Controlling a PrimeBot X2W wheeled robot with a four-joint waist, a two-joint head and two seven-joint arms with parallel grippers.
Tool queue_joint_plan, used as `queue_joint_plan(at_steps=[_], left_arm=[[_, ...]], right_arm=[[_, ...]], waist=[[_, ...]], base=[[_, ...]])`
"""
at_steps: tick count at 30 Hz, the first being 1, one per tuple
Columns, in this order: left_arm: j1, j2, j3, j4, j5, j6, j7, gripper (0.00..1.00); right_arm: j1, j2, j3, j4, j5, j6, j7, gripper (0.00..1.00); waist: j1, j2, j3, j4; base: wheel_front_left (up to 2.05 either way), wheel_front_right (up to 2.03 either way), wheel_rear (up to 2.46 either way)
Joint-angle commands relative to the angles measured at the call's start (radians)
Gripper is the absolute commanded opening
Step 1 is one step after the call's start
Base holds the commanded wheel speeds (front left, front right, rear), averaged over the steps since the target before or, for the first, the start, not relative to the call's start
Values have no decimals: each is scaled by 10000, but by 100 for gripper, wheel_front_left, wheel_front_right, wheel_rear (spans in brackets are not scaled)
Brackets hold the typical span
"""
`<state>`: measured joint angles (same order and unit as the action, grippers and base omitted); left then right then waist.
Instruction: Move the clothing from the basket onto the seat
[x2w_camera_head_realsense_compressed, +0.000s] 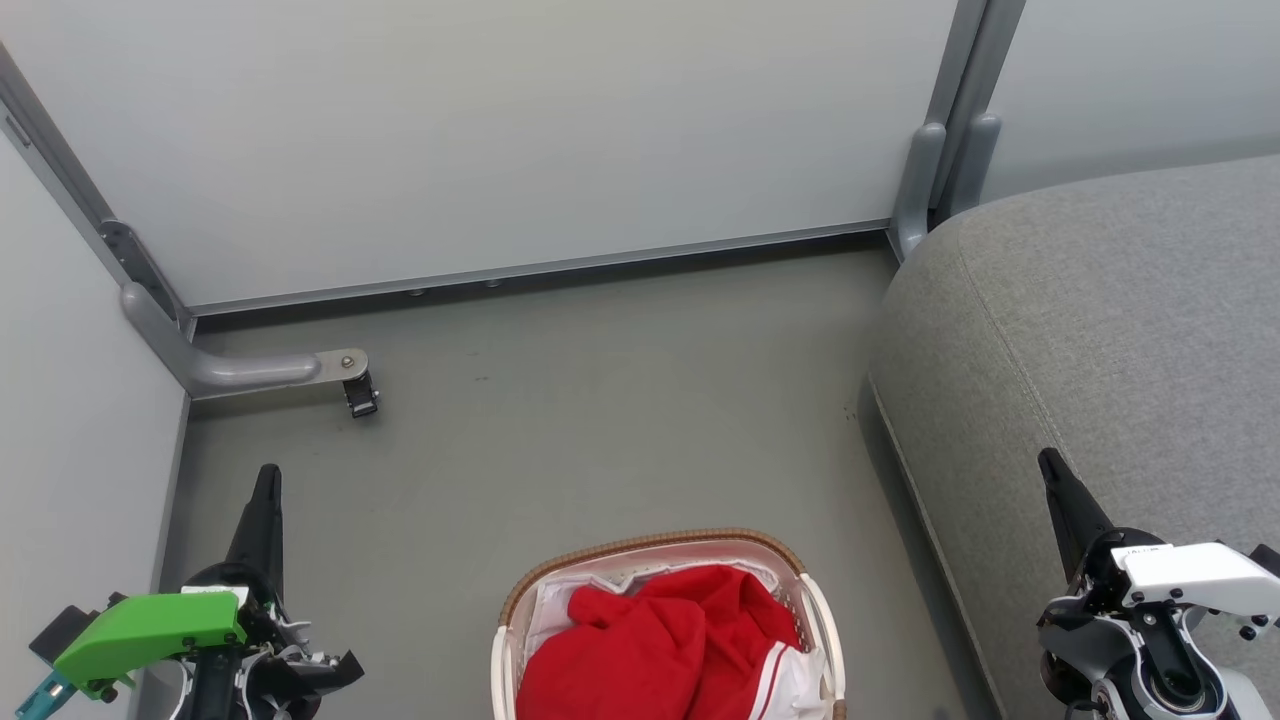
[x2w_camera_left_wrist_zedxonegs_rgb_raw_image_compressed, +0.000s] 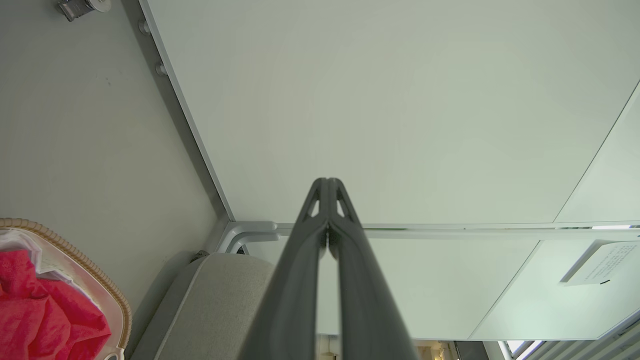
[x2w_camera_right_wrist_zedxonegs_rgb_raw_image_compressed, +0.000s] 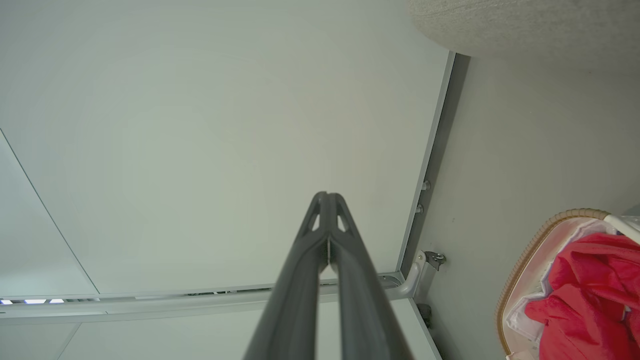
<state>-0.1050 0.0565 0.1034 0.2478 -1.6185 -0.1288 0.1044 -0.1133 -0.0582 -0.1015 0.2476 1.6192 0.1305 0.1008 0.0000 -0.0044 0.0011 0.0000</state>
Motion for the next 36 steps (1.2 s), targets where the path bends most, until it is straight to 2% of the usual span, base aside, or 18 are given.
queue_joint_plan(at_steps=[1, 11, 12, 13, 14, 19, 25, 29, 36], left_arm=[[-148, 8, 49, 4, 63, -37, 31, 0], [-150, 1, 57, 4, 74, -37, 41, 0], [0, -6, 10, 0, 4, 0, 2, 100], [10, -11, 4, 29, 5, 0, -5, 0], [60, -35, -11, 152, 2, 2, -3, 100], [100, -82, -43, 361, 67, 10, -147, 100], [-26, 0, -206, 508, 461, 7, -466, 100], [-104, 66, -204, 571, 1210, 5, -652, 100], [-165, 107, -223, 556, 3169, 2, -955, 100]], right_arm=[[39, -19, -33, 8, -17, 4, 35, 0], [37, -12, -41, 9, -31, 4, 48, 0], [0, 10, -13, 0, -2, 0, 2, 100], [1, 16, -8, 26, -6, 0, -2, 0], [35, 53, -3, 124, -3, 0, 0, 100], [36, 75, 89, 208, -111, 0, -118, 100], [-117, -198, 493, 200, -585, 0, -455, 100], [-273, -342, 653, 257, -1245, 1, -642, 100], [-467, -501, 916, 279, -2755, 1, -947, 100]], waist=[[0, 44, 0, 0], [0, 44, 0, 0], [0, 0, 0, 0], [0, 0, 1, 0], [0, 0, 0, 0], [0, 1, 11, 6], [0, 3, 30, 18], [0, 4, 43, 24], [0, 7, 66, 40]], base=[[0, 0, 0], [0, 0, 0], [0, 0, 0], [0, 0, 0], [0, 0, 0], [0, 0, 0], [0, 0, 0], [0, 0, 0], [0, 0, 0]])
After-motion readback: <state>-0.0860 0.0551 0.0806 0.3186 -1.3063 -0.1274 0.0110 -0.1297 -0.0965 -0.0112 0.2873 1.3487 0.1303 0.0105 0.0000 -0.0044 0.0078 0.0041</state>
